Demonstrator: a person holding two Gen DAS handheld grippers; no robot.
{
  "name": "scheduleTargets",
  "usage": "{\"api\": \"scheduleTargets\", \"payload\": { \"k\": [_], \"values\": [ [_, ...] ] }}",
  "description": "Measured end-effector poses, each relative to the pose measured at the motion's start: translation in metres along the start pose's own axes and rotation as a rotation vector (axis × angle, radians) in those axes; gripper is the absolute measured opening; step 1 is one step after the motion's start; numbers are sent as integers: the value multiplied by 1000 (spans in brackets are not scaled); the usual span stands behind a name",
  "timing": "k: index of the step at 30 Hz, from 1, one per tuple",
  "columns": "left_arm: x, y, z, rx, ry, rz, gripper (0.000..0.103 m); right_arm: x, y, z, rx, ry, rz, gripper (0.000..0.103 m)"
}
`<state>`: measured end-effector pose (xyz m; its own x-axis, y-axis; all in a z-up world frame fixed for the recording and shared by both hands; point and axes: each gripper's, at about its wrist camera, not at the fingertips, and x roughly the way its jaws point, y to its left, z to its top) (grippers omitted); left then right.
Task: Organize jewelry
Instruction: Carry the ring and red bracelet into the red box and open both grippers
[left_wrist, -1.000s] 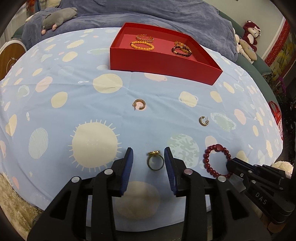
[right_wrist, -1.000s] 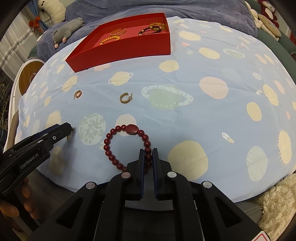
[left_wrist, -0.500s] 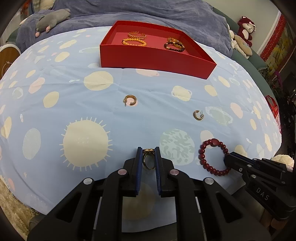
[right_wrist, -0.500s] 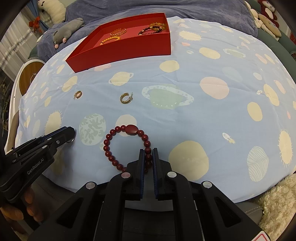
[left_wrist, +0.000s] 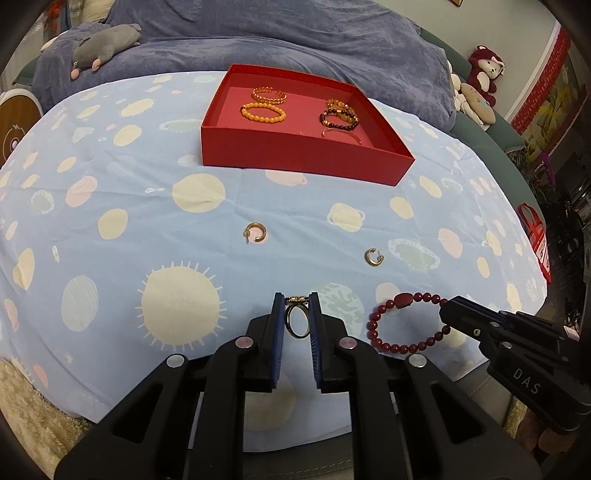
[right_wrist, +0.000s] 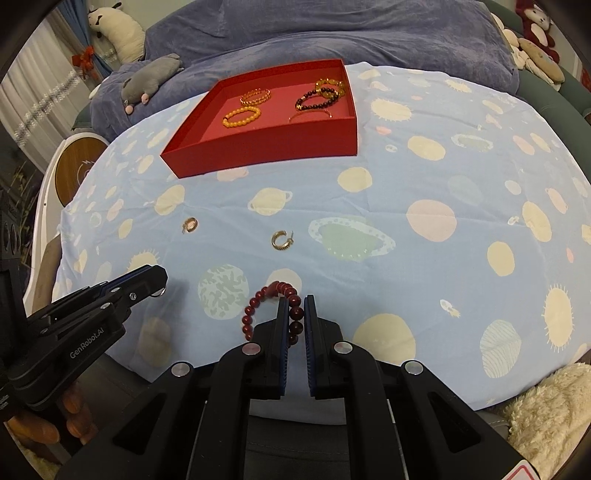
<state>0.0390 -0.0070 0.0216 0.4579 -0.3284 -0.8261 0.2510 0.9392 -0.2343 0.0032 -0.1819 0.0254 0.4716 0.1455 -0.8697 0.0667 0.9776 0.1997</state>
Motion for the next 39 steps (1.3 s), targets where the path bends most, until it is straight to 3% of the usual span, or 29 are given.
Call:
{"api": "scheduleTargets", "payload": {
  "k": [10,22,29,39],
  "values": [
    [-18,1,49,35,-39,-10,13,-31,2,54,-37,-117,8,8],
    [2,-3,161,73,-151,7,13,-18,21,167,-99,-234,55,8],
    [47,1,194,71,-128,36,13,30,31,196,-106,-197,63,8],
    [104,17,195,38,-50,79,13,90,11,198,-78,-98,13,8]
  ]
}}
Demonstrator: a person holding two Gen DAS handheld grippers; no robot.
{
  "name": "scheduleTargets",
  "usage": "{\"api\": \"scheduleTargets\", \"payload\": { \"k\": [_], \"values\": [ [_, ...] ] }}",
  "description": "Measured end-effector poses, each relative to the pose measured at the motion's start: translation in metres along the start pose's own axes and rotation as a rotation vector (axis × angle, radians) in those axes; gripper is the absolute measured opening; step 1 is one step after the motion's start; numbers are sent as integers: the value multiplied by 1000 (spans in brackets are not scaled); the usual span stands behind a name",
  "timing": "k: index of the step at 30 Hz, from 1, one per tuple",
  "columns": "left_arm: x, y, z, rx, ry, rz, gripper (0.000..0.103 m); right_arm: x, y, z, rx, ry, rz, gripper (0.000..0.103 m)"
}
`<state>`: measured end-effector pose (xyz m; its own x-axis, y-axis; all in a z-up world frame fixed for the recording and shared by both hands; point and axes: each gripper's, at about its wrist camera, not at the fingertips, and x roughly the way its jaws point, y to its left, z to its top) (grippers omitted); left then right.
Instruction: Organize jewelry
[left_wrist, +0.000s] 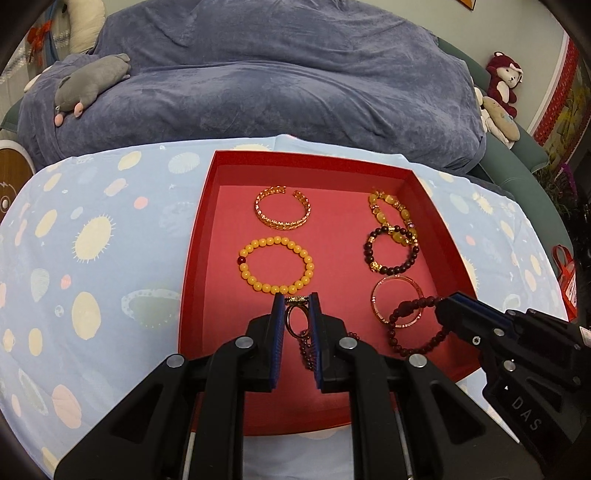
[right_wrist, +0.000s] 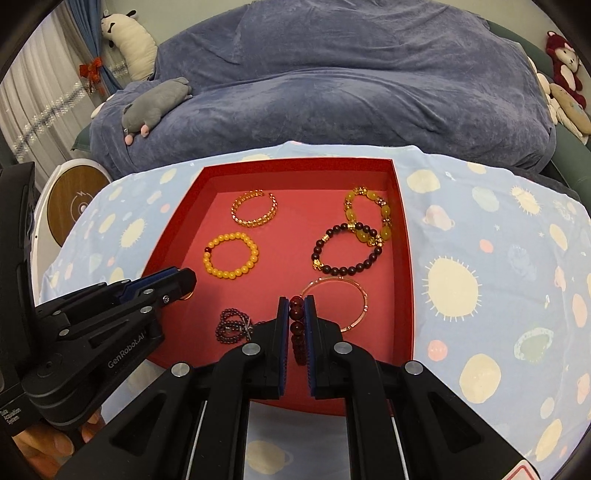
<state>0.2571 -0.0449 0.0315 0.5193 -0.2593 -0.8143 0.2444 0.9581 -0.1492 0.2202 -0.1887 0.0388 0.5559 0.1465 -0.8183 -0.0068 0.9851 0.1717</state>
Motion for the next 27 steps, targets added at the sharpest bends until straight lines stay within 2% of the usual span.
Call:
{"api": "scheduleTargets", "payload": {
  "k": [4,6,7,8,9,10,12,17,27],
  "values": [
    [7,1,-2,-3,6,13,13,5,-8,-2,17,5,-20,9],
    [5,2,-3,-10,-5,16,14,1,-10,-3,18,-7,-32,15],
    [3,2,-3,-15,-9,28,23,-1,-11,-3,17,-15,-42,18],
    [2,3,-3,-23,-11,37,30,-4,-12,-3,17,-23,-51,25],
    [-1,4,-3,-32,-16,49,41,-8,-13,-4,20,-34,-56,30],
    [-4,5,-3,-40,-27,54,43,-12,-13,-4,23,-43,-61,32],
    [-12,7,-4,-44,-39,51,44,-23,-14,-7,28,-61,-62,37],
    [-38,13,-14,-49,-69,55,46,-52,-13,-22,27,-83,-54,38],
    [-74,20,-73,-44,-37,88,47,-83,-4,-83,30,-37,-50,38]
  ]
}}
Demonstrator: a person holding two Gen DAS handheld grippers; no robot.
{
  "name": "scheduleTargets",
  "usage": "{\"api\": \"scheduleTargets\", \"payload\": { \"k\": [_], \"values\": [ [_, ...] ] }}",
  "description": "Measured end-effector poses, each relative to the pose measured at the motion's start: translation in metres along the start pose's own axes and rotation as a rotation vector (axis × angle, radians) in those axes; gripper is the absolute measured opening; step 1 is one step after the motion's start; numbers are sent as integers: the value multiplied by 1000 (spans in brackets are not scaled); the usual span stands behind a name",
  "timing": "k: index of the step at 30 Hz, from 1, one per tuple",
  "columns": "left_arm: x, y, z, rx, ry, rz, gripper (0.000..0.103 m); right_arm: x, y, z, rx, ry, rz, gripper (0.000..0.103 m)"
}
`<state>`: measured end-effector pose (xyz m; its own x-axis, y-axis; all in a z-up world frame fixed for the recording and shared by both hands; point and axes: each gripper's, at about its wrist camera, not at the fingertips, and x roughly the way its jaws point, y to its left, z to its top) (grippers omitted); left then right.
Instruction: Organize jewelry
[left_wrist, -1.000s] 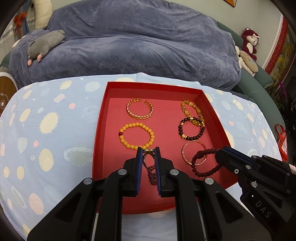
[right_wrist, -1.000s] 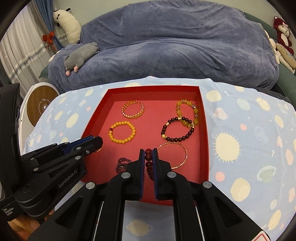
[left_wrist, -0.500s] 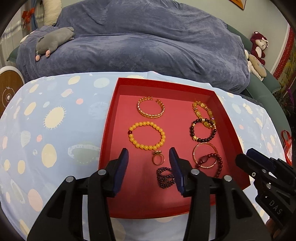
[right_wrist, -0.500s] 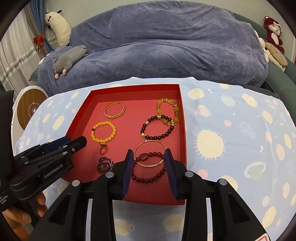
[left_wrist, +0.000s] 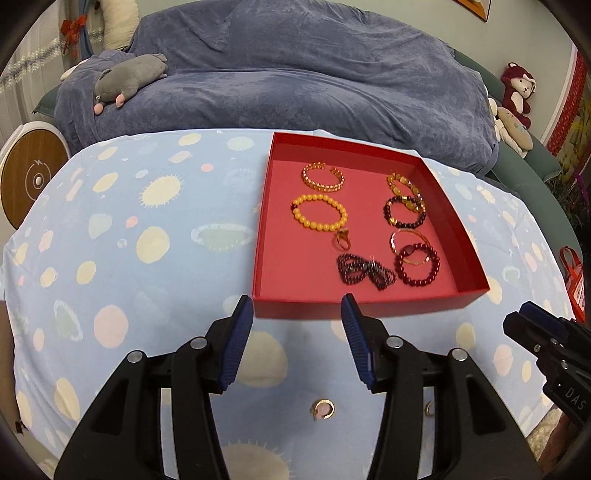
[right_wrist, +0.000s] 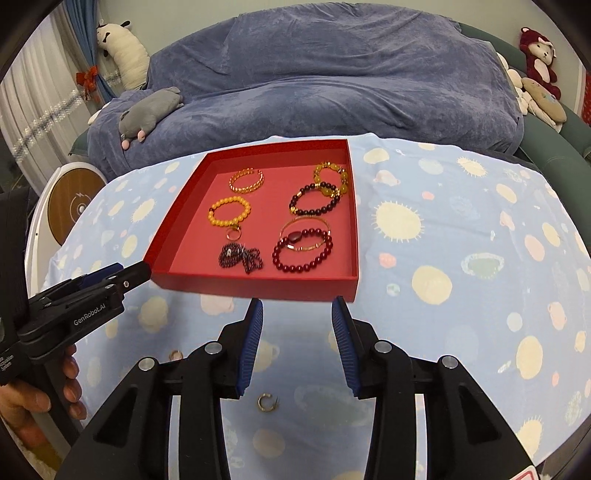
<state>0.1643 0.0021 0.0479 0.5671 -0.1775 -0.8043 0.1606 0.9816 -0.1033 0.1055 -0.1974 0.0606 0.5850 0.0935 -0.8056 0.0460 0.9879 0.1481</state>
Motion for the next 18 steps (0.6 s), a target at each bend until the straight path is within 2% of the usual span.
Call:
{"api": "scheduleTargets", "payload": {
  "k": [10,18],
  "values": [
    [-10,-2,-54,10,38,12,47,9,15,-58,-8,101,9,38],
    [-10,8,-92,-37,69,20,47,27,25,-77,-24,145,4,38]
  ]
}}
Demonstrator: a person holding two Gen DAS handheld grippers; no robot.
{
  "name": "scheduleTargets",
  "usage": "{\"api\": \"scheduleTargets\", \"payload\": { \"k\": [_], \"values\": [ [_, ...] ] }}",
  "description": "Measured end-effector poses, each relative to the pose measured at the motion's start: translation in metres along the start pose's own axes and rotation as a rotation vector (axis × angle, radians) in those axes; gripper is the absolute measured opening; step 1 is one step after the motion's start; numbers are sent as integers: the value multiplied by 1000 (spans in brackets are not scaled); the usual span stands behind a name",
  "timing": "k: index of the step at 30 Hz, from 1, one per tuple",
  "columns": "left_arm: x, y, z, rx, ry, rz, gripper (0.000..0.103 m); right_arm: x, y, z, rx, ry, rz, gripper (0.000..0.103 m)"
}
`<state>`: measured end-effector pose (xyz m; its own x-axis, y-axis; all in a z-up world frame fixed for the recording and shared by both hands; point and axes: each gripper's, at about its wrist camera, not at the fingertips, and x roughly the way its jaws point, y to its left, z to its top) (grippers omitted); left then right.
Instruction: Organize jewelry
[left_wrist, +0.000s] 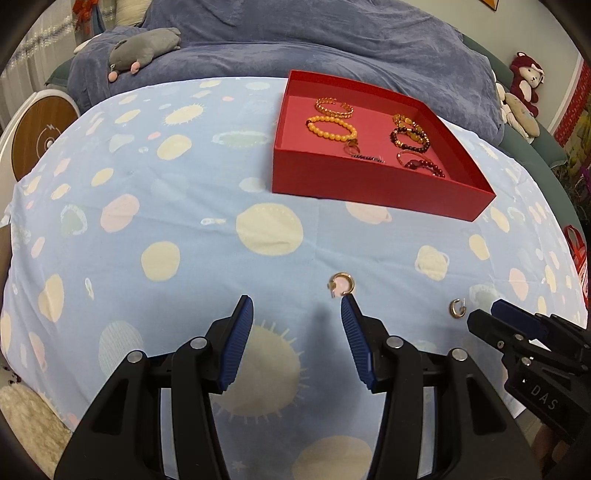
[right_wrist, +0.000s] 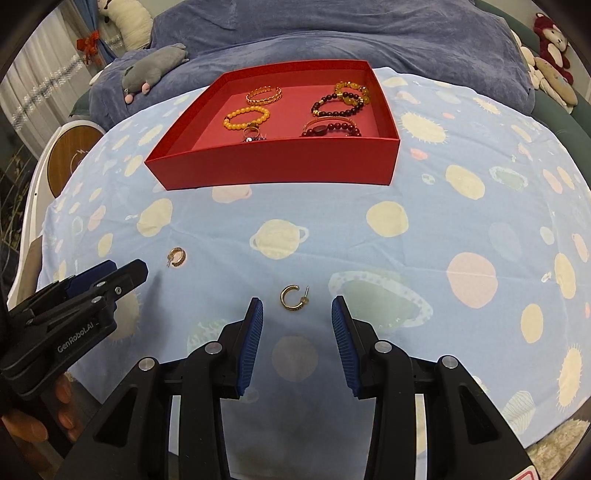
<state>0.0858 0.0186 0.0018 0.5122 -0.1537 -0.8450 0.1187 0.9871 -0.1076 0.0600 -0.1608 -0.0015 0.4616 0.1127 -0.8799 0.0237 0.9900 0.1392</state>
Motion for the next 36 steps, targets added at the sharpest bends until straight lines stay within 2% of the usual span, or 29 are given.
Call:
{"api": "scheduleTargets", "payload": {
  "k": [10,12,17,20,36],
  "values": [
    [3,6,-8,-9,12,-1,47,16,6,0,-11,18,-19,32],
    [3,7,-8,-10,15,-1,47,19,5,1,-9,25,-21,27],
    [4,6,-7,-12,18,-1,47,23,5,3,-10,22,-31,23],
    [5,5,-7,-15,21,-3,47,24,5,4,-12,17,-40,18],
    [11,-21,1,36,17,-33,51,8,-6,-1,23,1,-30,17]
  ]
}}
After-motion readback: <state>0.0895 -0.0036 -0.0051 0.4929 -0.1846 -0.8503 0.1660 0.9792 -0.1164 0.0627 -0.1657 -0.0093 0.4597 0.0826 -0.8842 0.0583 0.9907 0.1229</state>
